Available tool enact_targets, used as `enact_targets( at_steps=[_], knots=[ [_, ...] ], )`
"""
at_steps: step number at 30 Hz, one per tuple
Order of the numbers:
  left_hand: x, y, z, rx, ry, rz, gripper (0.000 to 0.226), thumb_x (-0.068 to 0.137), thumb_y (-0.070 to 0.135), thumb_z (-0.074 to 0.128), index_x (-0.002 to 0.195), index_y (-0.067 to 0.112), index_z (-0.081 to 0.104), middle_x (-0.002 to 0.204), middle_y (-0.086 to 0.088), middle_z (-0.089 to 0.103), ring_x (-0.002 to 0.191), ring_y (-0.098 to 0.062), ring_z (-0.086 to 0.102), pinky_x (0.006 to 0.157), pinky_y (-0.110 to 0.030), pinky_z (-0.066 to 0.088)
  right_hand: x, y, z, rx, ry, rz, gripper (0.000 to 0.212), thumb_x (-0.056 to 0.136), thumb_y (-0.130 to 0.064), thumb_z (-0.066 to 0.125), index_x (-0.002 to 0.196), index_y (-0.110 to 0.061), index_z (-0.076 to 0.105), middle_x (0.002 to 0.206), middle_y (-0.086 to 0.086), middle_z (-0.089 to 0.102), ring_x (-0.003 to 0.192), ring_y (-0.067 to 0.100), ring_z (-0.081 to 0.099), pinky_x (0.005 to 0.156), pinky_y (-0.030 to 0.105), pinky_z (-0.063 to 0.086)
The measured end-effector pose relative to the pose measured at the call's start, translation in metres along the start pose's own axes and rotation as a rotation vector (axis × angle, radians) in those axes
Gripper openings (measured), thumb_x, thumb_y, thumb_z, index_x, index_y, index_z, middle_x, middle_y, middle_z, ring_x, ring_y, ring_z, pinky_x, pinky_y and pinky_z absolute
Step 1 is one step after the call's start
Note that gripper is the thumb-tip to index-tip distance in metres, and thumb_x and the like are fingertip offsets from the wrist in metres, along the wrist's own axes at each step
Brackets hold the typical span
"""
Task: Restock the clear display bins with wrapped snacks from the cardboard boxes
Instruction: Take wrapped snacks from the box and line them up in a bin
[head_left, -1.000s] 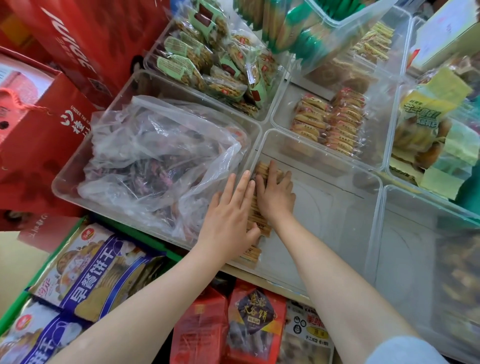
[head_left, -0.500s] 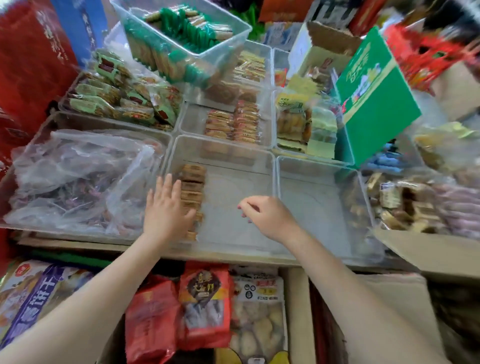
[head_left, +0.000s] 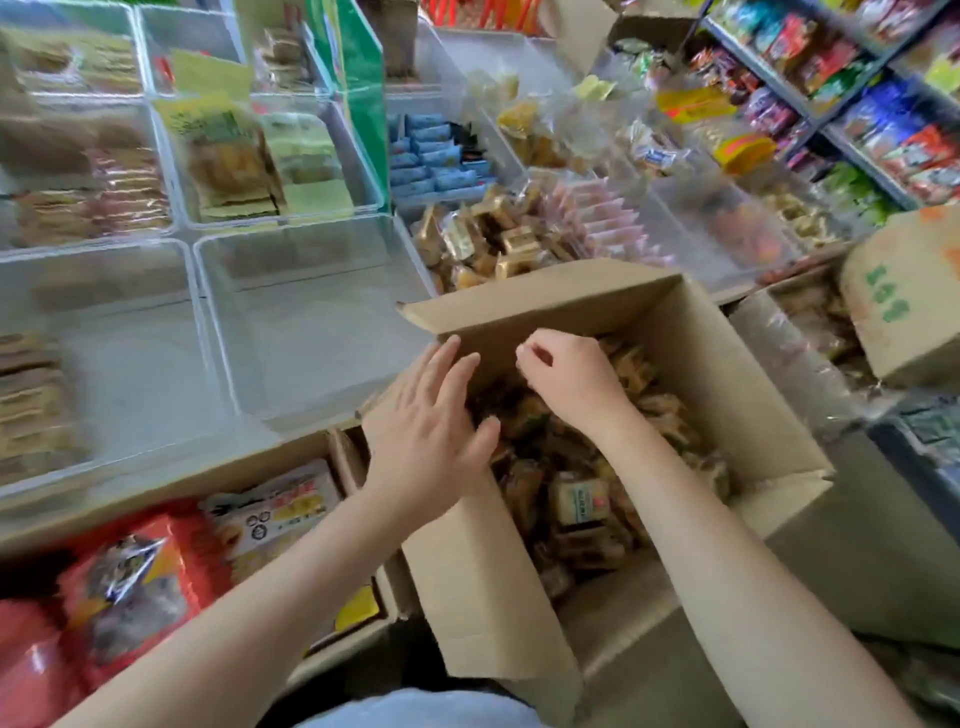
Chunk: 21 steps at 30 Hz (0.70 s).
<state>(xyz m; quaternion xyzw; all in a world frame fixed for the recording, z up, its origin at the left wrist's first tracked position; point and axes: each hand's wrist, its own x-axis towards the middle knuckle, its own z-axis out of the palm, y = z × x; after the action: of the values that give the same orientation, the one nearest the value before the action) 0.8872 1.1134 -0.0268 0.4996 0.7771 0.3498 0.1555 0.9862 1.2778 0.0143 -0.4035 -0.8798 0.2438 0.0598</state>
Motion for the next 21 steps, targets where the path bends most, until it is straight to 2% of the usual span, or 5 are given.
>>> enact_targets(
  at_steps=[3,8,12,17,21],
  knots=[
    [0.011,0.017,0.031,0.087,-0.015,-0.054,0.067,0.096,0.052,0.038,0.157,0.026,0.026,0.169,0.004,0.003,0.151,-0.009,-0.024,0.119,-0.033,-0.018,0.012,0.065,-0.002,-0.253,-0.146,0.081,0.021,0.100,-0.035,0.051,0.096,-0.018,0.062,0.092,-0.001,0.065,0.082,0.021,0.061,0.062,0.035,0.048],
    [0.016,0.013,0.042,0.049,0.022,-0.071,0.068,0.087,0.047,0.032,0.153,0.029,0.037,0.167,0.004,0.016,0.152,-0.007,-0.019,0.125,-0.049,0.006,0.033,0.126,0.029,-0.443,-0.513,0.236,0.062,0.100,-0.031,0.051,0.155,-0.019,0.026,0.150,0.016,0.037,0.136,0.036,0.039,0.108,0.047,0.039],
    [0.013,0.016,0.041,0.119,0.015,-0.092,0.068,0.087,0.047,0.031,0.152,0.032,0.036,0.166,0.006,0.018,0.152,-0.006,-0.019,0.123,-0.049,0.007,0.031,0.138,0.050,-0.537,-0.614,0.281,0.075,0.100,-0.021,0.048,0.160,-0.019,0.002,0.159,0.016,0.025,0.144,0.037,0.029,0.113,0.051,0.028],
    [0.012,0.018,0.040,0.135,-0.002,-0.111,0.065,0.090,0.040,0.041,0.154,0.033,0.032,0.166,0.007,0.018,0.151,-0.004,-0.021,0.121,-0.046,0.008,0.024,0.114,0.015,0.172,-0.780,0.319,0.039,0.097,-0.035,0.059,0.130,-0.017,0.050,0.116,0.004,0.059,0.099,0.022,0.058,0.083,0.036,0.050],
    [0.011,0.021,0.034,-0.038,-0.002,-0.153,0.068,0.097,0.033,0.057,0.156,0.036,0.023,0.167,0.009,0.013,0.152,-0.001,-0.012,0.123,-0.044,0.010,0.016,0.088,-0.018,1.021,-0.775,0.432,0.046,0.103,-0.032,0.033,0.130,-0.004,0.058,0.120,0.024,0.067,0.100,0.034,0.067,0.086,0.046,0.055]
  ],
)
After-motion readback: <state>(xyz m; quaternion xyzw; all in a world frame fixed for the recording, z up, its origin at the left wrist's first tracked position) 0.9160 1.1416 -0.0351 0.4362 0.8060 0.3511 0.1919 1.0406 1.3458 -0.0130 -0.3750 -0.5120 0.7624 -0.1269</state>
